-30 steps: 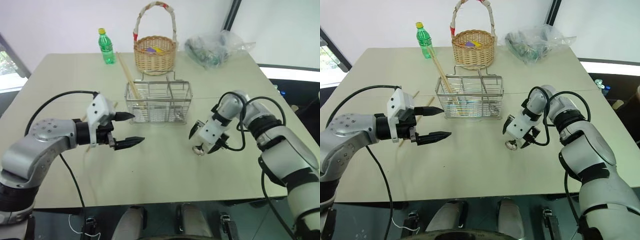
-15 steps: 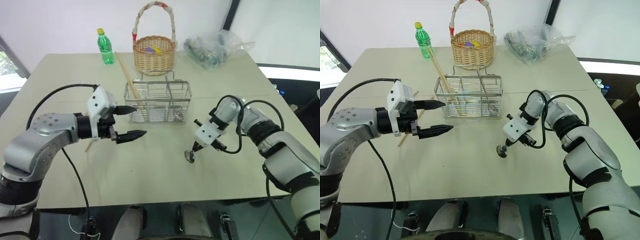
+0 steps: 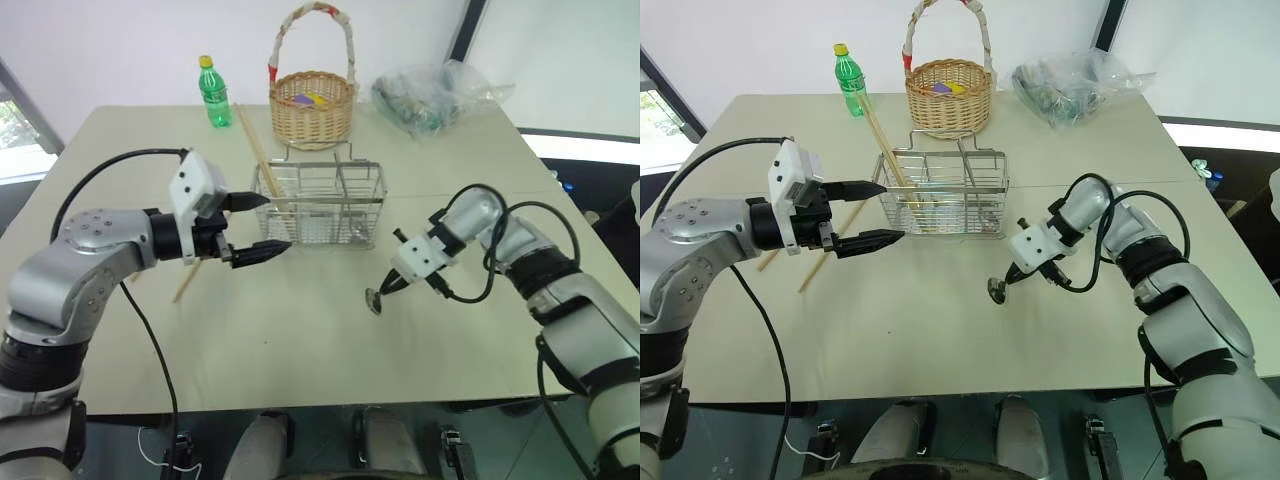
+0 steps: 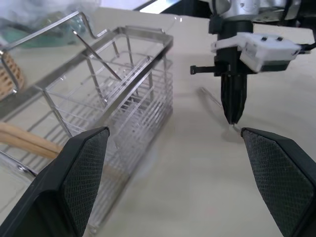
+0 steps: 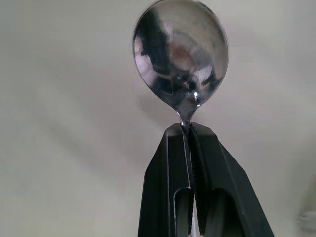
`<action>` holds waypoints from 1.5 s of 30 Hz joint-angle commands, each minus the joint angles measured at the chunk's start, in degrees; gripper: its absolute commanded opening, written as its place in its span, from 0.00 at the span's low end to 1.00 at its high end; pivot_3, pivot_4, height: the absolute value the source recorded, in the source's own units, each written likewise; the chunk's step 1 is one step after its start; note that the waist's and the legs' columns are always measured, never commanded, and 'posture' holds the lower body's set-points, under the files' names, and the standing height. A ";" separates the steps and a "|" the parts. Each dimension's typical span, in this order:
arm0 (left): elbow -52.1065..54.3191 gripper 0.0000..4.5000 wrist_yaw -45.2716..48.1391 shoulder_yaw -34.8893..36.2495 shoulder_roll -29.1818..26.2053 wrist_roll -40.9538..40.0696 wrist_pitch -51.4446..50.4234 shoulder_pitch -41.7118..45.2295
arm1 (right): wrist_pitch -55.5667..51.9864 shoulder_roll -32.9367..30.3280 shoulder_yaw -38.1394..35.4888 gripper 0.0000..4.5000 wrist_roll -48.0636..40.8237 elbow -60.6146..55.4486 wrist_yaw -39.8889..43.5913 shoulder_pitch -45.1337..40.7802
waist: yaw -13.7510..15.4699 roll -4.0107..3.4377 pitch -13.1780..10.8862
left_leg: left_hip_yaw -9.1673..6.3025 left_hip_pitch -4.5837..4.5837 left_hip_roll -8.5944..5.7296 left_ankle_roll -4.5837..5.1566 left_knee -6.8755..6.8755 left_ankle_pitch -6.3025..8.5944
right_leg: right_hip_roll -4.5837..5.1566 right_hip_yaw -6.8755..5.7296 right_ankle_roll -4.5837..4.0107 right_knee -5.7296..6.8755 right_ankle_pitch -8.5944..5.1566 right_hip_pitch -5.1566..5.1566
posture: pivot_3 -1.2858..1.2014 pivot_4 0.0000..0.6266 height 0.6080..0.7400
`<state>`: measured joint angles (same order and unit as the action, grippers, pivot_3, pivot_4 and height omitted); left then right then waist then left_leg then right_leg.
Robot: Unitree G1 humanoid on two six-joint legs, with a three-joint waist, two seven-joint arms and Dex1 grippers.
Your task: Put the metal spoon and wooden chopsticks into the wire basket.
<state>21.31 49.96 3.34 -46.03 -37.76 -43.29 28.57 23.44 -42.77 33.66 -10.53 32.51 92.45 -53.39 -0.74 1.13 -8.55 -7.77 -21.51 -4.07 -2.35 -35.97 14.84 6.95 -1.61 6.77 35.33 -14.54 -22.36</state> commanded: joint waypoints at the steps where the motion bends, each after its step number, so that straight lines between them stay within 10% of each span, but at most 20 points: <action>1: -0.09 1.00 -0.27 2.81 -0.54 -0.07 1.22 2.22 | -20.74 -4.68 -10.04 0.01 -14.32 -19.20 -1.24 2.98 | 0.13 0.00 0.00 | -0.01 -0.03 0.01 0.00 0.00 0.00 | 0.01 0.00 0.00 0.00 0.00 -0.02 | 0.52 0.24 0.50; 7: -2.87 1.00 0.19 4.13 -1.34 0.85 2.24 4.34 | -53.36 -10.44 -27.12 0.01 -38.78 -41.57 -11.95 6.92 | 0.22 0.02 0.01 | -0.02 -0.09 0.06 0.07 0.01 0.04 | 0.16 -0.04 -0.01 -0.09 -0.01 -0.03 | 0.52 0.24 0.50; 13: -6.30 1.00 0.86 3.32 -0.86 2.37 4.25 6.57 | -70.50 -2.37 -39.54 0.01 -56.62 -40.47 -36.07 -1.47 | 0.02 0.05 0.02 | 0.11 -0.09 0.06 0.11 -0.06 0.06 | 0.27 -0.05 -0.22 -0.14 -0.11 -0.04 | 0.52 0.24 0.50; 20: -7.20 1.00 0.70 2.58 1.06 2.73 5.04 7.90 | -64.68 9.90 -39.04 0.01 -42.28 -33.93 -55.60 -5.89 | 0.21 0.12 0.06 | 0.05 -0.15 -0.03 0.12 -0.02 0.05 | 0.26 -0.07 -0.05 -0.11 0.02 -0.11 | 0.52 0.24 0.50; 30: -6.65 1.00 -0.49 3.38 1.91 2.64 4.79 9.18 | -57.27 18.19 -36.28 0.01 -26.07 -26.64 -61.69 -1.88 | -0.07 0.16 0.09 | 0.05 -0.80 -0.08 0.03 -0.15 -0.03 | 0.22 -0.07 0.16 0.00 0.24 -0.72 | 0.52 0.24 0.50; 40: -6.82 1.00 -1.88 5.18 0.65 2.46 4.64 9.29 | -60.79 20.09 -37.96 0.96 -24.30 -31.21 -65.31 2.99 | -0.20 0.15 0.08 | 0.00 -0.78 -0.05 -0.02 -0.16 -0.08 | -0.01 -0.07 0.01 0.08 0.34 -0.76 | 0.52 0.24 0.50; 45: -8.43 1.00 -2.68 6.34 0.05 2.94 4.87 9.16 | -61.31 16.22 -39.83 0.96 -25.52 -33.15 -61.00 0.29 | -0.16 0.12 0.06 | 0.01 -0.74 -0.03 -0.02 -0.16 -0.08 | -0.04 -0.07 0.00 0.08 0.35 -0.74 | 0.52 0.24 0.50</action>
<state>13.11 47.82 6.92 -44.90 -35.42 -39.39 36.33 -38.44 -24.91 -3.58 -34.86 2.96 29.37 -50.06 -0.90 1.24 -8.48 -7.76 -22.25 -4.10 -2.37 -36.13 14.76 6.91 -1.68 6.78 35.41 -14.19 -23.10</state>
